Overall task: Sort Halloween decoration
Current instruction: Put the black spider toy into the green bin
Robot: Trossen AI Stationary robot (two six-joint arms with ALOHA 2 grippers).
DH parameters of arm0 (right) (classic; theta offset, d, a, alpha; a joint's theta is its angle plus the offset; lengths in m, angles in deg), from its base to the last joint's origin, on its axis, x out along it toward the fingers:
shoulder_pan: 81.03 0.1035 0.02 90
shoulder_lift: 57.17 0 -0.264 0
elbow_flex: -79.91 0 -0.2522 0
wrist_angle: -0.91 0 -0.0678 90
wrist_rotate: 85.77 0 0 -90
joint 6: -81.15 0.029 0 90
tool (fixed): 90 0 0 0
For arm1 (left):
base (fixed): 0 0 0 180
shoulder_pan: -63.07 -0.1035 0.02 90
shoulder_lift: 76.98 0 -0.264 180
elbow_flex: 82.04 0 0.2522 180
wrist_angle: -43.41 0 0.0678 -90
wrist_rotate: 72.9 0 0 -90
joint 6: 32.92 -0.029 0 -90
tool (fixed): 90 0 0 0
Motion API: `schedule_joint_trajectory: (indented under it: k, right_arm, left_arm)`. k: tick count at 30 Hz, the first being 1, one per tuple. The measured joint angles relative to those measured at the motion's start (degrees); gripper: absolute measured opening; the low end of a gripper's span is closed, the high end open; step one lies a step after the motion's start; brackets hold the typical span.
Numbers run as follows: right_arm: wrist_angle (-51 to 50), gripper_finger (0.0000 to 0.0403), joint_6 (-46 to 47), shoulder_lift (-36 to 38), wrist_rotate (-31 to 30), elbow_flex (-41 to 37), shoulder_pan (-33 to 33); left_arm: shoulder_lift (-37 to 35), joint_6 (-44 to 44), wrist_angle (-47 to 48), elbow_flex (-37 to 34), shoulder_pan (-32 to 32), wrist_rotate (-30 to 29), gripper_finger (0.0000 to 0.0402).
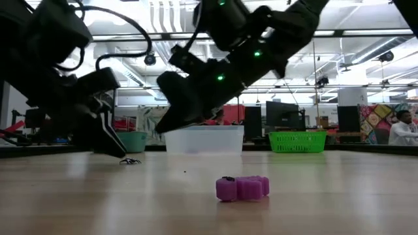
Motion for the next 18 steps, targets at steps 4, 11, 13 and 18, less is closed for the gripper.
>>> schedule_joint_trajectory:
  k: [4, 11, 13, 18]
  right_arm:
    - [-2.13, 0.0009, -0.24, -1.86, 0.27, 2.18, -0.1]
    - [-2.06, 0.0013, -0.06, -4.74, 7.03, 4.22, -0.14]
    - [-2.09, 0.0023, 0.36, -5.2, 7.62, 4.4, -0.12]
    - [-2.12, 0.0065, 0.88, -4.85, 7.37, 4.51, -0.14]
  left_arm:
    - [3.55, 0.45, -2.3, 0.68, 0.0, 1.18, 0.0077]
    - [6.55, 4.89, -3.16, 1.16, -0.02, 1.21, 0.0077]
    - [5.63, 5.12, -2.87, 1.16, -0.04, 1.83, 0.0077]
    - [-0.03, 1.74, 0.14, 0.83, 0.07, 4.12, 0.0077]
